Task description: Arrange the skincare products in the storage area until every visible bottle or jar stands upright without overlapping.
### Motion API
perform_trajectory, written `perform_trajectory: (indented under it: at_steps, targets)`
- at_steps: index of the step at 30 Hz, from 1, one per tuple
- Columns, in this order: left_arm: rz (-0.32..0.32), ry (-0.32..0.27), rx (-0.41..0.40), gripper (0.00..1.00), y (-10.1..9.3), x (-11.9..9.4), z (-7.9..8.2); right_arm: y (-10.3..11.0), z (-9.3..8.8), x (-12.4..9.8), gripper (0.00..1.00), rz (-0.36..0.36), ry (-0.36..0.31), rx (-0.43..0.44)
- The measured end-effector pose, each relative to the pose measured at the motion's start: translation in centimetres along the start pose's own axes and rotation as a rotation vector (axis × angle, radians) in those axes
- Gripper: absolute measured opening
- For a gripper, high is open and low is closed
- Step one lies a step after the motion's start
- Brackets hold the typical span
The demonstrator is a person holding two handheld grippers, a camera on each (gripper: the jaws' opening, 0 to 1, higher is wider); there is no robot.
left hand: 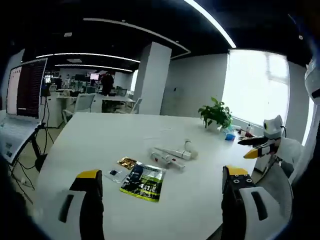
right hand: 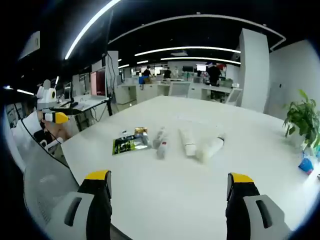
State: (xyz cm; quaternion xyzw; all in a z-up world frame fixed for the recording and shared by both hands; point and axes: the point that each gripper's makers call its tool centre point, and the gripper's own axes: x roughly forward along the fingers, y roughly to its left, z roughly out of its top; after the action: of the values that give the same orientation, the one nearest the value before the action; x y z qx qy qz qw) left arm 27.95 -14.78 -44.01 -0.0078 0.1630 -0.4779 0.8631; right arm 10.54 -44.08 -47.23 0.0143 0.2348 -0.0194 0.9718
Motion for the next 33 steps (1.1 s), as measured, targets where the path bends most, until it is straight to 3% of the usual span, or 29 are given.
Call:
perform_trajectory:
  at_steps: [33]
  targets:
    - [0.006,0.056,0.058,0.99,-0.3,-0.4,-1.2,0.5,0.4,0.3,1.0,-0.015,-0.011,0.004]
